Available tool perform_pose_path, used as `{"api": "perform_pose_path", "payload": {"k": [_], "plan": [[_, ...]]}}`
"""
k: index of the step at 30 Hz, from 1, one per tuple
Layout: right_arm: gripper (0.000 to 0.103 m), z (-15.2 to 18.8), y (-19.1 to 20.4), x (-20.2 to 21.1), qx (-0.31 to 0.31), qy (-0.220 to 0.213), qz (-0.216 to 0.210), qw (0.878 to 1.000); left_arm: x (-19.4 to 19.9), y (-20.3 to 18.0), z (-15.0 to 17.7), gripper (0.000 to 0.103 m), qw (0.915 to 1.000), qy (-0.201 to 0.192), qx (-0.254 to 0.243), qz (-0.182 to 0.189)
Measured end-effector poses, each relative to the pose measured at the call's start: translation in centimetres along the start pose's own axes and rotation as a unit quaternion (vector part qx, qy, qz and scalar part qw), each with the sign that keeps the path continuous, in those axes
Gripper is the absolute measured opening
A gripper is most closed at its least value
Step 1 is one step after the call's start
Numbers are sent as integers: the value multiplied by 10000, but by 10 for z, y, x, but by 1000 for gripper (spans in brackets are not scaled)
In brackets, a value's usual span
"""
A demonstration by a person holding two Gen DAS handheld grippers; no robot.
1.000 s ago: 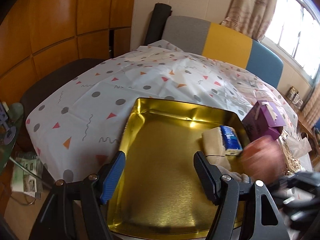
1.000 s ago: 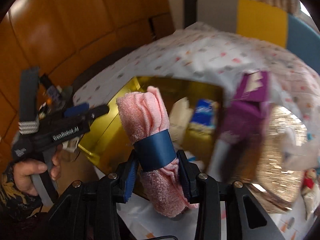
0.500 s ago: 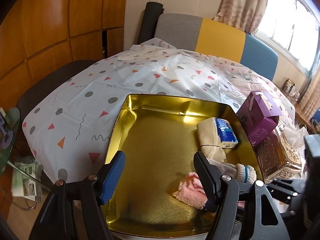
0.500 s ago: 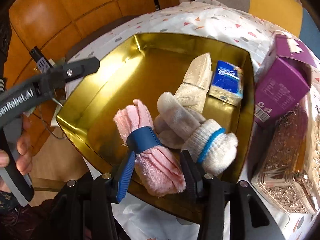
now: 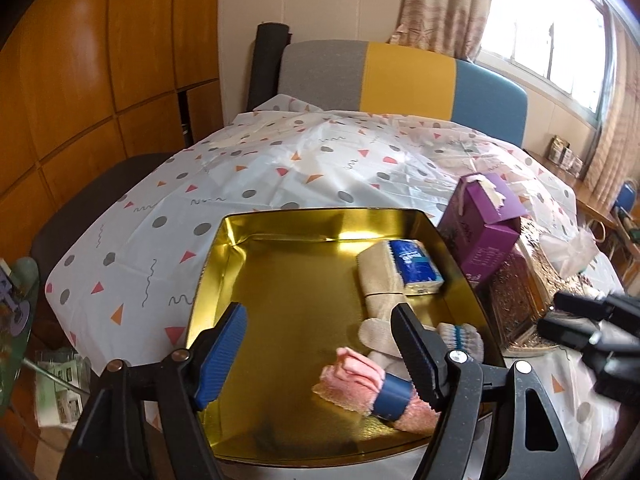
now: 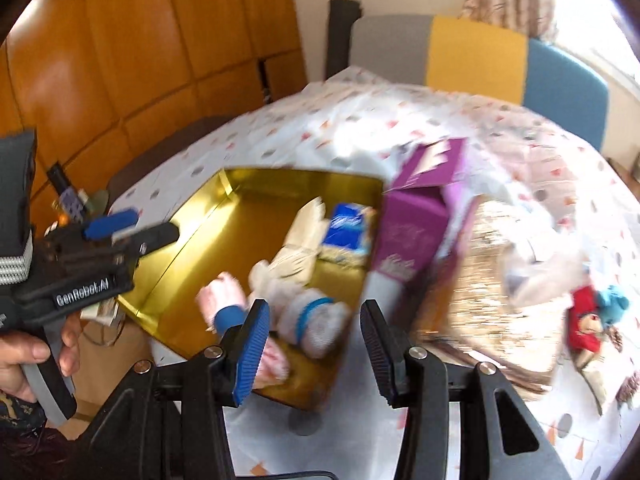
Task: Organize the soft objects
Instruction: 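Carry the pink towel roll into the gold tray and open the right gripper, then move both grippers back over the remaining plush toys and scrunchies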
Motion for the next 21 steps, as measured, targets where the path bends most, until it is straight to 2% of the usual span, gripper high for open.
{"api": "perform_pose_path", "payload": {"k": [6, 12, 18, 21], "plan": [[47, -1, -51, 36, -468, -378, 401, 9974, 2, -20, 0, 75, 9997, -5, -228, 96], [47, 9, -114, 70, -1023, -601, 955, 9883, 3, -40, 0, 75, 9988, 19, -446, 197], [47, 32, -186, 97, -1566, -673, 1692, 9707, 5, -59, -1, 75, 9973, 16, -648, 333], [47, 51, -232, 106, -1961, -630, 2194, 9537, 7, -69, -4, 75, 9964, -19, -747, 402]]}}
Point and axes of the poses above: each gripper's, at about its wrist camera, not at the fingertips, and x roughly against the way its jaws point, y to its left, z to its underside, the point moved 4 cm from there along -x, roughly the way its jaws point, and after that the axes turned 1 degree about y, right-handed, at the moved point
